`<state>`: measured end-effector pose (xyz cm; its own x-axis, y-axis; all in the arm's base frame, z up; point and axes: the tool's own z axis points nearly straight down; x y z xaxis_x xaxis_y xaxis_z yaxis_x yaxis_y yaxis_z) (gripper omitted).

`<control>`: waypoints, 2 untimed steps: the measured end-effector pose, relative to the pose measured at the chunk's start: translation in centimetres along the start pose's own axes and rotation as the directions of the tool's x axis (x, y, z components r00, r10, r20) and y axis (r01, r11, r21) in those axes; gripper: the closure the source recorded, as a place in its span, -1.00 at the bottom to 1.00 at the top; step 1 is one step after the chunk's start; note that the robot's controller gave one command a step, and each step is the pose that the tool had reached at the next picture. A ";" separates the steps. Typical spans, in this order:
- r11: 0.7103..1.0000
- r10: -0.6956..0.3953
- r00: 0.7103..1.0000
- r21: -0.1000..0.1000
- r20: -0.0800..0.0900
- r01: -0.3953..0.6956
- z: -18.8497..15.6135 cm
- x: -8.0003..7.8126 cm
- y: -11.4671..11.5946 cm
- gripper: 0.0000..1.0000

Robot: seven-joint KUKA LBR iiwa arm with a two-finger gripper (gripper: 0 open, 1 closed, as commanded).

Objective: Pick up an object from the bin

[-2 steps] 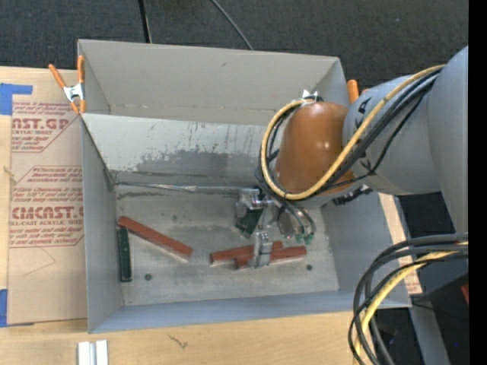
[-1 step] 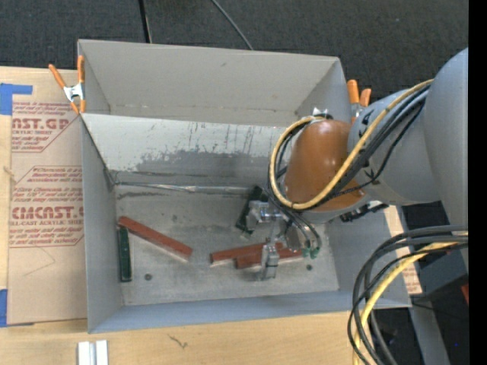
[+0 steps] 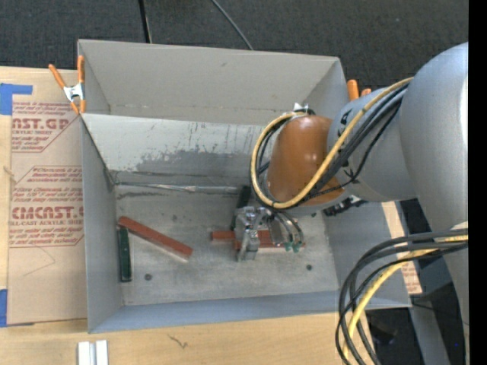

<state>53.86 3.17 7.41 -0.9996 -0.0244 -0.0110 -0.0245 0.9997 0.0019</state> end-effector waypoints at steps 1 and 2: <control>1.000 0.000 1.000 0.000 0.000 0.000 0.0 0.0 0.0 1.00; 1.000 -0.004 1.000 0.001 -0.014 0.004 -0.5 0.4 0.1 1.00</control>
Offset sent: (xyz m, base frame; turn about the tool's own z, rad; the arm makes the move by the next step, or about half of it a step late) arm -0.0030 0.0255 0.1513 -0.0815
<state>53.47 3.25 7.88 -0.9996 -0.0287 0.0027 -0.0287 0.9996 0.0009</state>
